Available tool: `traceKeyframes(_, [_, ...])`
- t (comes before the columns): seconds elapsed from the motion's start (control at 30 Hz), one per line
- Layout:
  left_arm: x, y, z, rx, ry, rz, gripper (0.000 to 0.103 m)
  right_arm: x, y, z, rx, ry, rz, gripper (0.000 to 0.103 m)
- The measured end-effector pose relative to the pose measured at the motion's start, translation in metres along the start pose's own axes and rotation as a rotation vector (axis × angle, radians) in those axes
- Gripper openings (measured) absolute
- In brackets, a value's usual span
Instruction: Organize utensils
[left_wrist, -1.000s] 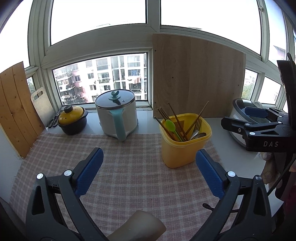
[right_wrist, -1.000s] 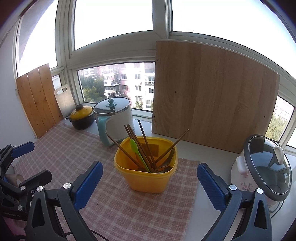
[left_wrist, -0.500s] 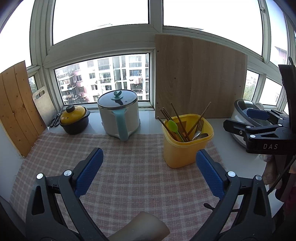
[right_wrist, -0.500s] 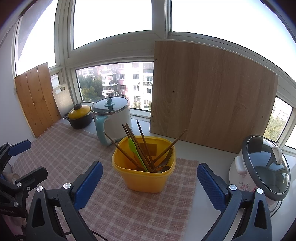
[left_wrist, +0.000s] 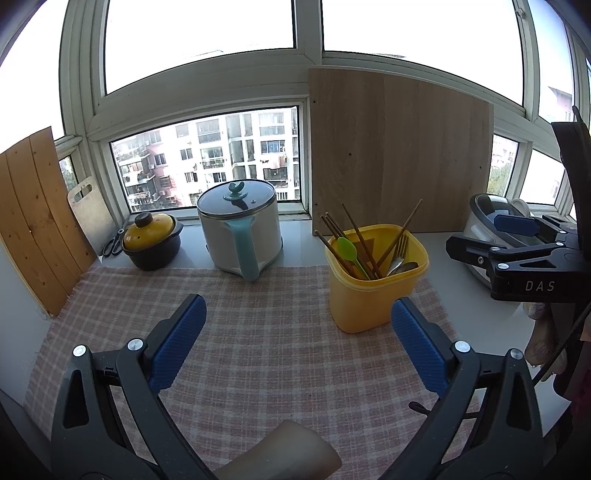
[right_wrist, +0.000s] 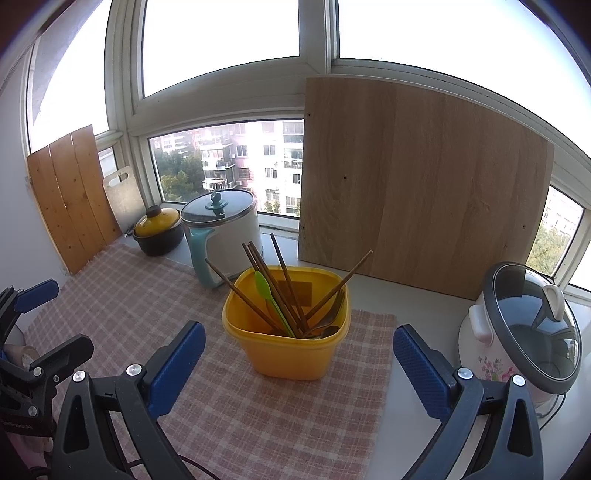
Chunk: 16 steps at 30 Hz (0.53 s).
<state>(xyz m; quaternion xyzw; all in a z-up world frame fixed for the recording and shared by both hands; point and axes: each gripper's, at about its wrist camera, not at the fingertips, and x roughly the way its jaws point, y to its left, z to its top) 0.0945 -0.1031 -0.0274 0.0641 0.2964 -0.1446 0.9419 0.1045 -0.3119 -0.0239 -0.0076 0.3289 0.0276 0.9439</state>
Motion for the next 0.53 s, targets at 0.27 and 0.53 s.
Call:
traceKeyframes(0.27, [0.0004, -0.0015, -0.0012, 0.0, -0.004, 0.004, 0.102, 0.0002, 0.0011, -0.0022, 0.002, 0.006, -0.005, 0.103])
traceKeyframes(0.53, [0.0008, -0.0025, -0.0039, 0.003, -0.013, 0.01, 0.102, 0.0036, -0.0006, -0.0043, 0.001, 0.018, -0.008, 0.103])
